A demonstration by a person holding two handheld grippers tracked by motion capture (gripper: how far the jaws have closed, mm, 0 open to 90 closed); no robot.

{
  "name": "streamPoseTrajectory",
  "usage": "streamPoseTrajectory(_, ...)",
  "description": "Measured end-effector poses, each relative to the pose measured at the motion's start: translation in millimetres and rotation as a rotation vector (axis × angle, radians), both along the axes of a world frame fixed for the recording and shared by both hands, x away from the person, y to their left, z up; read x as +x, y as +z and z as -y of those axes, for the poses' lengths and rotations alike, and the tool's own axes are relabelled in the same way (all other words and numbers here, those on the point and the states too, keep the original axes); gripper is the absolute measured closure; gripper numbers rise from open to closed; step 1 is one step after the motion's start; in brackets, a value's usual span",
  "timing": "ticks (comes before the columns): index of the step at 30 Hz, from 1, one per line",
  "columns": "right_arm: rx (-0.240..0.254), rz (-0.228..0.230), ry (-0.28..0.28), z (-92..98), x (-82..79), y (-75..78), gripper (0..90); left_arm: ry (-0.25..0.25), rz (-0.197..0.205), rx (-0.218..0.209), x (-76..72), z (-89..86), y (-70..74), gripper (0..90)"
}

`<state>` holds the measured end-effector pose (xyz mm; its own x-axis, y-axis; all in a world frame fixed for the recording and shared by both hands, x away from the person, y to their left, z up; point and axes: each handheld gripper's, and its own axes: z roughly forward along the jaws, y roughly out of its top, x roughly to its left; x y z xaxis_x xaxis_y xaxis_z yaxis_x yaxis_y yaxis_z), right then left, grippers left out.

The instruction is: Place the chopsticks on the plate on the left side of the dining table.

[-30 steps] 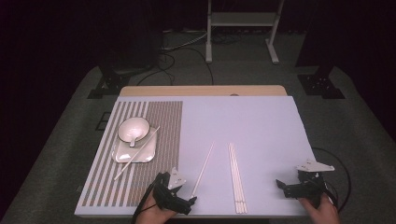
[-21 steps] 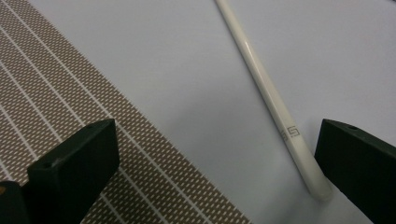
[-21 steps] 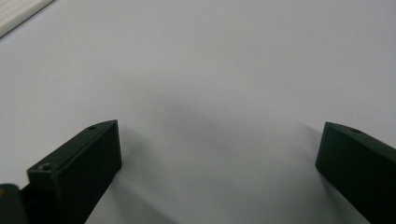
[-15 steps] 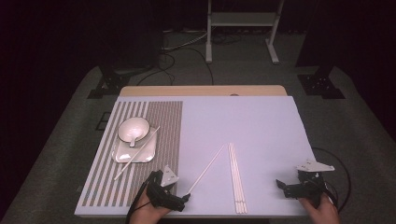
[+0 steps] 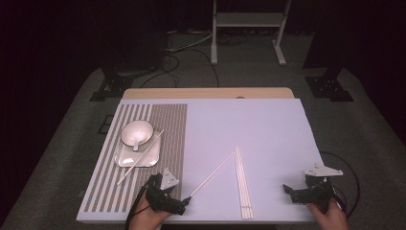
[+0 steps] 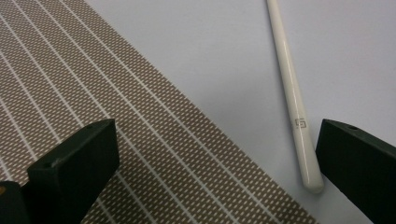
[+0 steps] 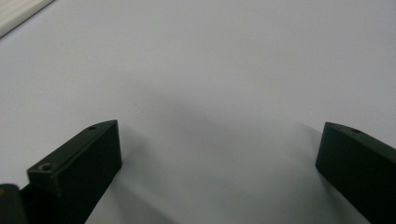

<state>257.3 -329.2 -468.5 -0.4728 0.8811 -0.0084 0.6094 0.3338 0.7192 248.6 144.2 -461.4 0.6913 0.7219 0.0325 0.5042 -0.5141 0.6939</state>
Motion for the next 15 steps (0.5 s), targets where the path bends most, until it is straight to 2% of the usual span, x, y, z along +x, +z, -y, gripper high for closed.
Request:
streamPoseTrajectory(11,0.000,0.000,0.000,0.0,0.0,0.0,0.0,0.034,0.001,0.010,3.6,-14.0,0.7,0.0)
streamPoseTrajectory(15,0.000,0.000,0.000,0.0,0.0,0.0,0.0,0.036,-0.003,0.001,4.2,-16.4,0.3,0.0)
